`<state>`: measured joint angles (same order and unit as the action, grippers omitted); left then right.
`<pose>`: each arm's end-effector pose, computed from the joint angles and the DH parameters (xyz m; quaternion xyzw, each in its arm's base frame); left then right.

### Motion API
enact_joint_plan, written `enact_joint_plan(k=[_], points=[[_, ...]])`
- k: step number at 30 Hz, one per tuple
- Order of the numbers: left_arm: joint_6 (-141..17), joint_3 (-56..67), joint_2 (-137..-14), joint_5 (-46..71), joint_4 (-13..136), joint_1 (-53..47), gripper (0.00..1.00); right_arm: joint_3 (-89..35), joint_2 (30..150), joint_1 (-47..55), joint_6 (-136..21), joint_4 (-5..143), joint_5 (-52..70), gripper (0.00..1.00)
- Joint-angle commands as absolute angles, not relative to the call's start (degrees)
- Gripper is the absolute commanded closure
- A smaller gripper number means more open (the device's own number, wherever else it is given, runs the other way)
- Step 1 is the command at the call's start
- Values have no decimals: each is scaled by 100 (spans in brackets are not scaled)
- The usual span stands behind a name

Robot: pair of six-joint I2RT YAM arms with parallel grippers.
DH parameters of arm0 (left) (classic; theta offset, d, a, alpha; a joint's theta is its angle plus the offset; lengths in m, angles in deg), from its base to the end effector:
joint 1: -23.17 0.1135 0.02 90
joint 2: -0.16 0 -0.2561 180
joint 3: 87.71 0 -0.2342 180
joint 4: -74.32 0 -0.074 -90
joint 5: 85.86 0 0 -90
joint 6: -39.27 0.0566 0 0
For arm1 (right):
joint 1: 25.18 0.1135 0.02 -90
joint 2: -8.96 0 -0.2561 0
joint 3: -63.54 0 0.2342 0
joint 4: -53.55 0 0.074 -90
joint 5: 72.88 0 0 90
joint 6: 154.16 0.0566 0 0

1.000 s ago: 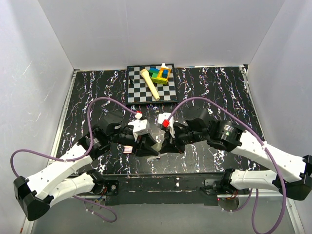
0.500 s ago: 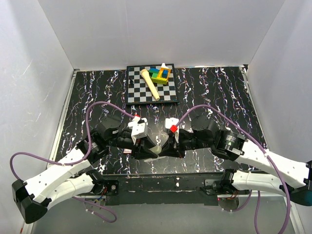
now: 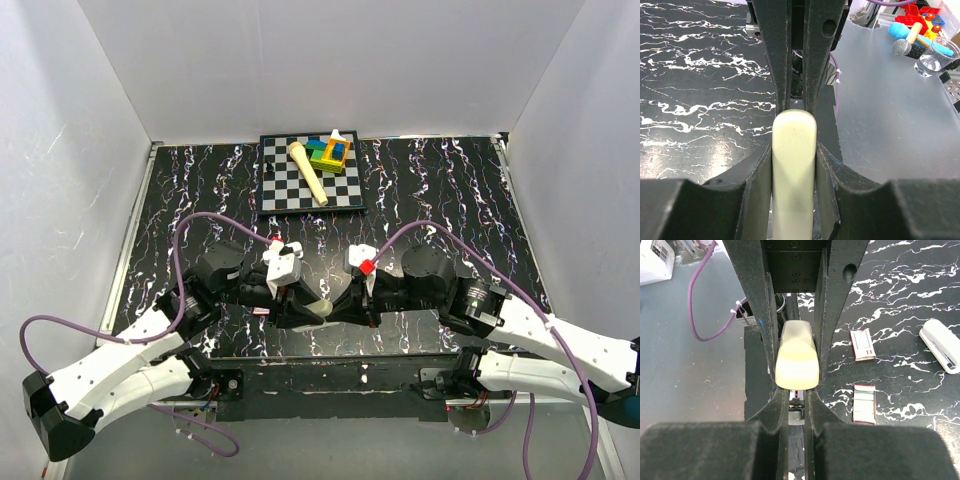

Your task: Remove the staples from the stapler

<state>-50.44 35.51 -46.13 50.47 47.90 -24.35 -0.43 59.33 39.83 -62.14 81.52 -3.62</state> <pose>0.0928 -0.1619 0.3102 0.5140 0.5749 -0.5095 0.3816 0.0694 0.1963 0.3343 -0.5001 0.6050 0.4516 0.4243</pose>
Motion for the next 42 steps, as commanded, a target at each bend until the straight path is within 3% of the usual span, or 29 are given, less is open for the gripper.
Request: enact_joint_plan(k=[1, 21, 42], points=[[-5205, 3412, -4098, 4642, 5473, -2323, 100, 405, 5757, 4047, -6020, 9459, -503, 99], [-5249, 3517, -3816, 4185, 5631, -2306, 100, 1082, 5484, 4109, -5598, 9010, -582, 99], [-5187, 3412, -4388, 4176, 5359, -2306, 100, -25, 5449, 4153, -5756, 9423, 191, 99]])
